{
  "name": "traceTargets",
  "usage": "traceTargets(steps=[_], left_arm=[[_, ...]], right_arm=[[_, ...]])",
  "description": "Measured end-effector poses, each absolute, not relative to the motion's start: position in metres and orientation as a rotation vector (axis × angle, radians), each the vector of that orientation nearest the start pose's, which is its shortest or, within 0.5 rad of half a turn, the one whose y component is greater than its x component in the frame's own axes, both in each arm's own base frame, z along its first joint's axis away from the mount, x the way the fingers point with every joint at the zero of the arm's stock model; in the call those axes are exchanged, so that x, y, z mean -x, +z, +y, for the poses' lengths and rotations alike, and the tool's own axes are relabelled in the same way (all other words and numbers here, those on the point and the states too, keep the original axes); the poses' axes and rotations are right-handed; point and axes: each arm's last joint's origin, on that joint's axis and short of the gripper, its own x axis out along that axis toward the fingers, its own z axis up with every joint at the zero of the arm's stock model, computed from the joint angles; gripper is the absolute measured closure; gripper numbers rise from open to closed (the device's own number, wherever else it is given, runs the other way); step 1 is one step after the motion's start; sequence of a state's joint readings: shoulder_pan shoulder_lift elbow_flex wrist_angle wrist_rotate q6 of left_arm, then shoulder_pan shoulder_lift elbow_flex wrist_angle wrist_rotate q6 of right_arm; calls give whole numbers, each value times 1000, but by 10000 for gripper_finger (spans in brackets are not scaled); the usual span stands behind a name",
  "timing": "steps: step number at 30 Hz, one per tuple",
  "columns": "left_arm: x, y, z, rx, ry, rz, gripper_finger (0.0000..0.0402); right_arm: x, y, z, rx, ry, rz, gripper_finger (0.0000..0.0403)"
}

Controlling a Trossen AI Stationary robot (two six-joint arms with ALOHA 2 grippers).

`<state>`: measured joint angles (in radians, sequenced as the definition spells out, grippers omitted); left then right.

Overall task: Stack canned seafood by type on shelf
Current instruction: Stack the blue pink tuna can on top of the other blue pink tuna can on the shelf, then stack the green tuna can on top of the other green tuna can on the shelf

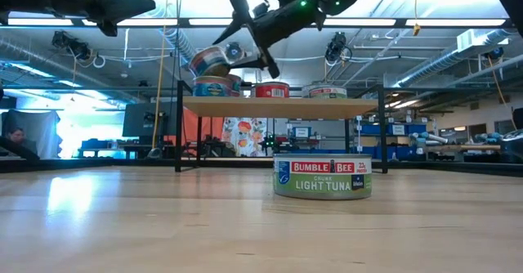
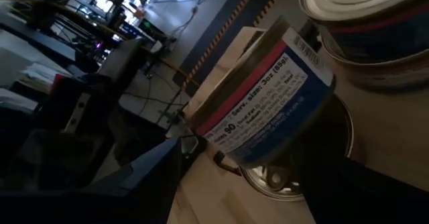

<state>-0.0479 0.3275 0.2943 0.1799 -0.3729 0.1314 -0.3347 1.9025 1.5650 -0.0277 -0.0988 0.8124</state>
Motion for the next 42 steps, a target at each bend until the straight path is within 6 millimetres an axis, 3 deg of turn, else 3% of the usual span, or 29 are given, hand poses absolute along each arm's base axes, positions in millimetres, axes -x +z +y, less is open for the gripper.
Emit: traceTargets(steps=[15,20,27,30,37,42], left_arm=[[-111,254,5,-95,323,-124,396],[-111,254,5,-98,323,-119,396],[-111,253,5,-100,322,-109,396],[-111,252,5,-101,322,-106,396],[-111,252,5,-103,321,-102,396],[-113,251,5,-105,321,-91,396]], right_arm=[[-415,295,-137,-883,-258,381,129],[-406,317,-122,-749,-141,392,148],[-374,364,-69,-494,-17,421,206],[-360,375,-42,-422,52,473,241],[-346,356,32,-227,33,729,333],[-351,326,81,-159,109,884,367]])
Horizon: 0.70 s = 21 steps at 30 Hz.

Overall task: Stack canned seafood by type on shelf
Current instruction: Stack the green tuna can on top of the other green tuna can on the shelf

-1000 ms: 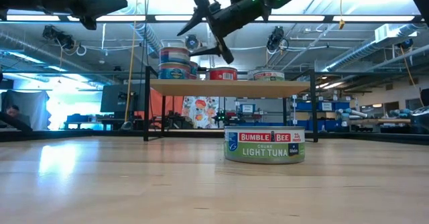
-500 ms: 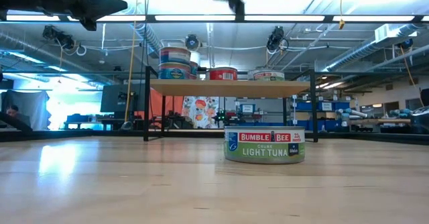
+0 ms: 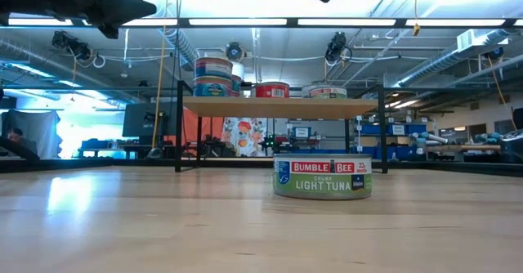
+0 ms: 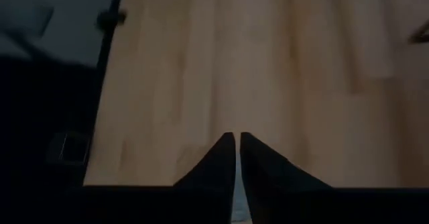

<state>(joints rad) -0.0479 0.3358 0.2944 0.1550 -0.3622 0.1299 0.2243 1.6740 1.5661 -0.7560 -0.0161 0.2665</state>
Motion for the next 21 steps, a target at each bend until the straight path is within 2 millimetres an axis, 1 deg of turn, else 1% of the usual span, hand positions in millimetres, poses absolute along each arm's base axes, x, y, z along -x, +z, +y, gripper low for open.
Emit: traceTargets(steps=[4,7,9,15,18,21], left_arm=[[-116,248,4,-113,303,-61,396],[-121,245,2,-122,229,-33,396],[-125,242,0,-127,179,-11,396],[-137,236,-1,-134,126,41,396],[-142,234,-2,-146,122,49,396],[-145,234,-2,-156,122,48,396]], right_arm=[[-359,300,114,-96,138,950,375],[-363,273,135,-39,119,1029,372],[-365,260,145,-10,103,1067,364],[-371,217,165,20,78,1178,318],[-373,202,171,76,65,1211,295],[-372,189,175,147,65,1248,283]])
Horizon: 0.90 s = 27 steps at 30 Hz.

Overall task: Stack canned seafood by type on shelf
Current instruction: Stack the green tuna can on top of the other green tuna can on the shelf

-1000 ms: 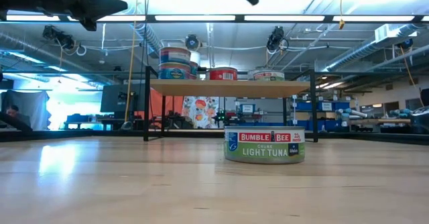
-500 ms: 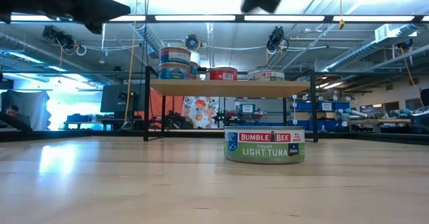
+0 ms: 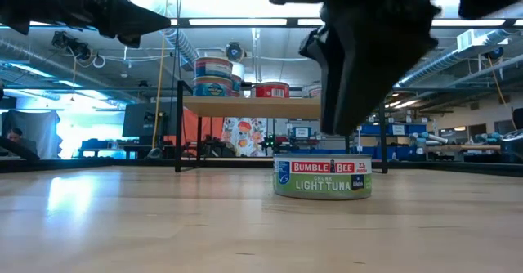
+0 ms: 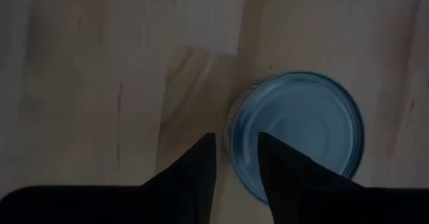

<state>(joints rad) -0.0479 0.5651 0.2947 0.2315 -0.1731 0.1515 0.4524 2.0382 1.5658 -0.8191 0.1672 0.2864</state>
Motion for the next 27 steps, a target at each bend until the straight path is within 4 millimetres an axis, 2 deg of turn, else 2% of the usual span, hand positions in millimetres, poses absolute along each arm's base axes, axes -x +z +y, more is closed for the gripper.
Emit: traceTargets(steps=[6,10,13,18,22,27], left_arm=[[-148,233,-2,-158,122,53,396],[-148,233,-2,-158,122,53,396],[-148,233,-2,-158,122,53,396],[-148,233,-2,-157,122,53,396],[-148,233,-2,-157,122,53,396],[-148,233,-2,-157,123,53,396]], right_arm=[[-372,165,183,230,57,1296,290],[-372,160,186,270,39,1294,305],[-371,159,187,308,8,1283,328],[-370,158,188,329,9,1285,390],[-370,160,187,340,15,1287,393],[-367,174,180,303,34,1287,398]])
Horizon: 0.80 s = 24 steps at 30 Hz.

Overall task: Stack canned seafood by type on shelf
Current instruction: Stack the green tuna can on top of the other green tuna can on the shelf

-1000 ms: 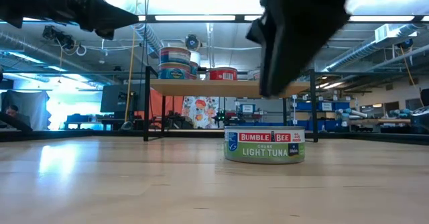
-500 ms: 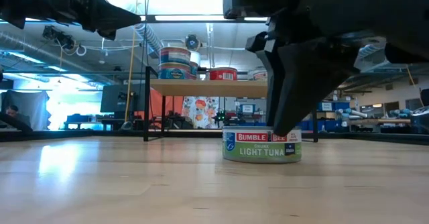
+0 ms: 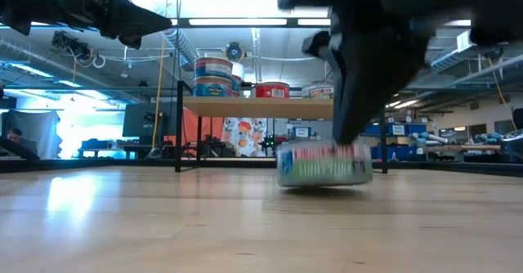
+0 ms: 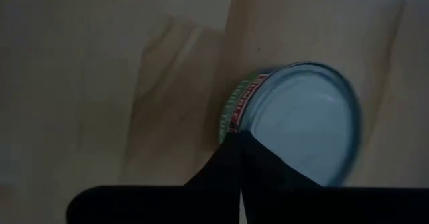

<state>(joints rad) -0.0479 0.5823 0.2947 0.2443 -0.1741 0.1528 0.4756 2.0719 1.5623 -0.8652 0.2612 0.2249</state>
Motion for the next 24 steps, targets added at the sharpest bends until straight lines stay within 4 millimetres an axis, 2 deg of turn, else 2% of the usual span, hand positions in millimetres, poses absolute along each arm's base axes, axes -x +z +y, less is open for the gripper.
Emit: traceTargets(steps=[6,11,17,24], left_arm=[[-148,233,-2,-157,123,52,396],[-148,233,-2,-157,123,51,396],[-148,233,-2,-157,123,51,396],[-148,233,-2,-157,123,50,396]], right_arm=[[-365,206,167,194,40,1231,400],[-367,227,149,-9,14,1205,401],[-375,231,126,-292,-40,1241,400],[-382,230,109,-402,31,1269,401]])
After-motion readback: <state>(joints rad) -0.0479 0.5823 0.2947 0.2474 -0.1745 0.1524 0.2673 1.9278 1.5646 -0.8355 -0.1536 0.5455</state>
